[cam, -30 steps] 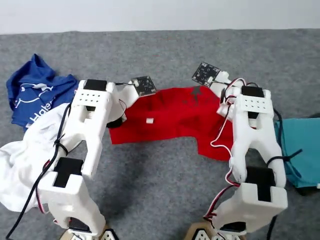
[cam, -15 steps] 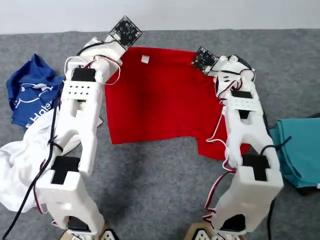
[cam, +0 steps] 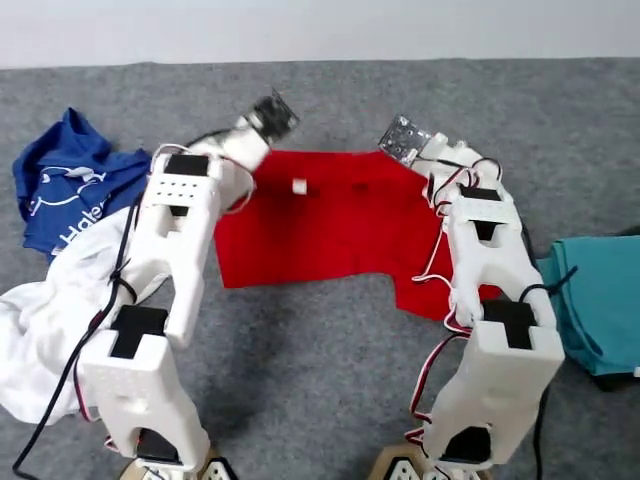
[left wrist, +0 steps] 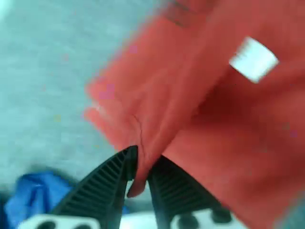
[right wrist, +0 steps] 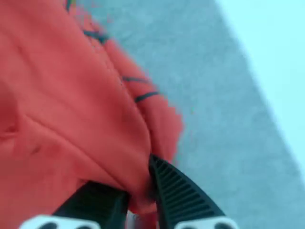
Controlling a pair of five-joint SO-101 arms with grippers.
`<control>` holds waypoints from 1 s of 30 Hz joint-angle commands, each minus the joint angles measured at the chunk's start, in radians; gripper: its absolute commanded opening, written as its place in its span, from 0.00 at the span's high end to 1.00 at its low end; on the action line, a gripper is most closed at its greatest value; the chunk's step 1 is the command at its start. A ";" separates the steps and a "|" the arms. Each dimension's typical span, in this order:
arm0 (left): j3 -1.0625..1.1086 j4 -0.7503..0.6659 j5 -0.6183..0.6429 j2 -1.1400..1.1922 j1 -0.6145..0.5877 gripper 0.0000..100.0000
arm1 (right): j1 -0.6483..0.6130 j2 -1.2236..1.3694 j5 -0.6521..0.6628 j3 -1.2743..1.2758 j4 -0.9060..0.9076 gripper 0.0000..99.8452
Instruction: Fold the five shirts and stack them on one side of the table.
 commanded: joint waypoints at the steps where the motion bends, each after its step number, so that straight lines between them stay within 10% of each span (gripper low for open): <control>1: -0.008 0.198 -0.132 -0.011 0.026 1.00 | 0.019 -0.085 0.035 -0.072 0.104 0.99; 12: -0.010 0.471 -0.316 -0.011 0.041 1.00 | 0.068 -0.176 0.173 -0.072 0.225 0.99; 30: -0.012 0.494 -0.319 -0.011 0.038 0.90 | 0.054 -0.231 0.172 -0.071 0.384 0.99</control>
